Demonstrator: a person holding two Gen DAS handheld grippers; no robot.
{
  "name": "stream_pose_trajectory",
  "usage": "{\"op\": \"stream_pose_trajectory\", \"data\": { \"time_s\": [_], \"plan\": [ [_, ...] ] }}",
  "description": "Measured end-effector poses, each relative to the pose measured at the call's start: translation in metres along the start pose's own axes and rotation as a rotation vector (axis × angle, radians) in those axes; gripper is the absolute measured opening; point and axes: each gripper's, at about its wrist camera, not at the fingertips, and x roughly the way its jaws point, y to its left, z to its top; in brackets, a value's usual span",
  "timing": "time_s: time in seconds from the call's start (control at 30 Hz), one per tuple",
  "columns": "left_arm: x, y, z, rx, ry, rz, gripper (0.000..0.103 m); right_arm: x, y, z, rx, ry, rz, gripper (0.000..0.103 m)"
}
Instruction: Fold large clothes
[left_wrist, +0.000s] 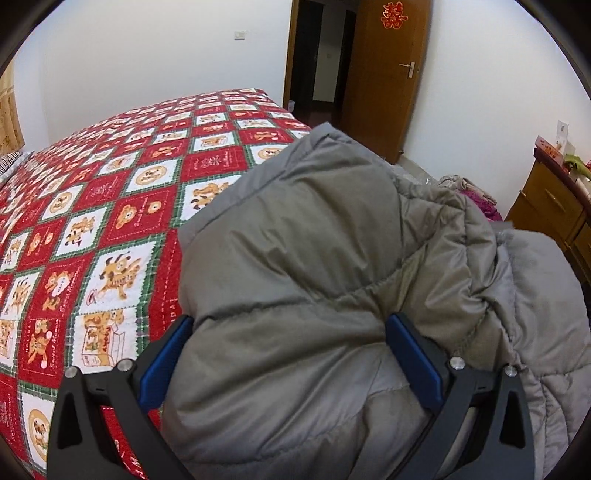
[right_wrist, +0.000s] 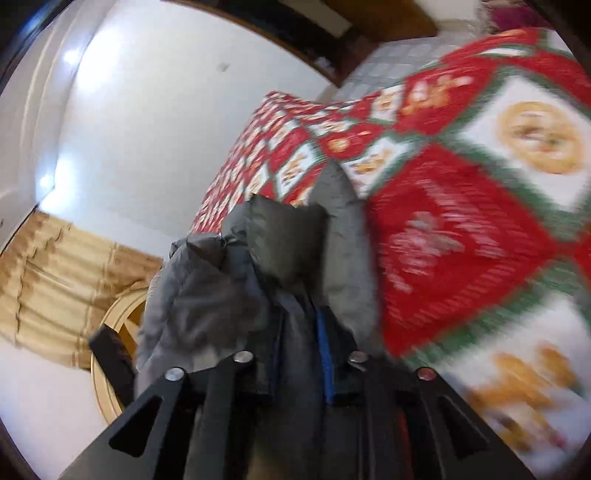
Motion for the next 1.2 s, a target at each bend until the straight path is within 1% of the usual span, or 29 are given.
{"op": "stream_pose_trajectory", "data": {
  "time_s": [0.03, 0.07, 0.1, 0.17, 0.2, 0.23, 0.27, 0.3, 0.33, 0.37, 0.4, 0.43, 0.5, 0.57, 0.63, 0.7, 0.73, 0.83, 0.93, 1.0, 1.03, 1.07, 1.1, 1.13, 1.2],
  "plan": [
    [0.0, -0.001, 0.0, 0.004, -0.003, 0.006, 0.103, -0.013, 0.013, 0.002, -0.071, -0.036, -0.075, 0.023],
    [-0.001, -0.002, 0.0, 0.008, -0.005, 0.014, 0.103, -0.021, 0.026, 0.004, -0.133, -0.063, -0.116, 0.023],
    [-0.001, -0.004, 0.0, 0.012, -0.007, 0.022, 0.103, -0.03, 0.047, 0.006, -0.212, -0.094, -0.142, 0.023],
    [-0.001, -0.007, 0.0, 0.022, -0.01, 0.035, 0.103, -0.036, 0.089, 0.009, -0.347, -0.131, -0.161, 0.023],
    [-0.002, -0.007, 0.001, 0.025, -0.009, 0.039, 0.103, -0.034, 0.109, 0.009, -0.415, -0.142, -0.181, 0.023],
    [-0.002, -0.008, 0.001, 0.026, -0.008, 0.043, 0.103, -0.026, 0.128, 0.008, -0.489, -0.144, -0.224, 0.023],
    [-0.002, -0.008, 0.001, 0.028, -0.008, 0.047, 0.103, -0.011, 0.139, 0.009, -0.54, -0.127, -0.279, 0.023],
    [-0.002, -0.008, 0.001, 0.03, -0.008, 0.053, 0.103, 0.011, 0.142, 0.009, -0.57, -0.077, -0.33, 0.023],
    [-0.002, -0.009, 0.001, 0.035, -0.009, 0.062, 0.103, 0.035, 0.136, 0.008, -0.572, -0.021, -0.376, 0.023],
    [-0.002, -0.01, 0.001, 0.04, -0.011, 0.071, 0.103, 0.055, 0.125, 0.007, -0.563, 0.009, -0.427, 0.023],
    [-0.002, -0.01, 0.001, 0.042, -0.011, 0.077, 0.103, 0.067, 0.115, 0.004, -0.563, 0.015, -0.466, 0.023],
    [-0.001, -0.01, 0.001, 0.044, -0.009, 0.081, 0.103, 0.073, 0.109, 0.001, -0.568, 0.001, -0.49, 0.023],
    [0.001, -0.012, 0.001, 0.051, -0.006, 0.09, 0.103, 0.07, 0.097, -0.005, -0.55, -0.041, -0.485, 0.023],
    [0.003, -0.015, 0.001, 0.064, -0.007, 0.111, 0.103, 0.072, 0.09, -0.005, -0.537, -0.05, -0.475, 0.023],
    [0.004, -0.019, 0.0, 0.083, -0.017, 0.131, 0.103, 0.075, 0.086, -0.007, -0.553, -0.054, -0.477, 0.023],
    [0.007, -0.021, -0.001, 0.093, -0.02, 0.144, 0.103, 0.085, 0.087, -0.008, -0.601, -0.054, -0.5, 0.023],
    [0.008, -0.021, 0.0, 0.097, -0.016, 0.146, 0.103, 0.087, 0.088, -0.009, -0.624, -0.057, -0.512, 0.023],
    [0.009, -0.02, 0.001, 0.096, 0.001, 0.141, 0.103, 0.086, 0.091, -0.012, -0.641, -0.06, -0.53, 0.023],
    [0.004, -0.018, 0.003, 0.108, 0.042, 0.117, 0.103, 0.084, 0.096, -0.014, -0.666, -0.062, -0.547, 0.024],
    [-0.008, -0.017, 0.001, 0.132, 0.057, 0.108, 0.103, 0.065, 0.101, -0.018, -0.655, -0.06, -0.536, 0.026],
    [-0.018, -0.015, -0.001, 0.141, 0.048, 0.116, 0.103, 0.054, 0.103, -0.02, -0.641, -0.071, -0.523, 0.027],
    [-0.029, -0.013, -0.004, 0.145, 0.039, 0.124, 0.103, 0.033, 0.106, -0.026, -0.621, -0.1, -0.49, 0.028],
    [-0.041, -0.011, -0.008, 0.147, 0.035, 0.12, 0.103, 0.017, 0.109, -0.033, -0.614, -0.12, -0.475, 0.03],
    [-0.05, -0.01, -0.011, 0.146, 0.032, 0.115, 0.103, 0.001, 0.113, -0.041, -0.615, -0.141, -0.48, 0.032],
    [-0.074, -0.009, -0.022, 0.149, 0.018, 0.109, 0.103, -0.033, 0.121, -0.064, -0.639, -0.184, -0.509, 0.046]
  ]
}}
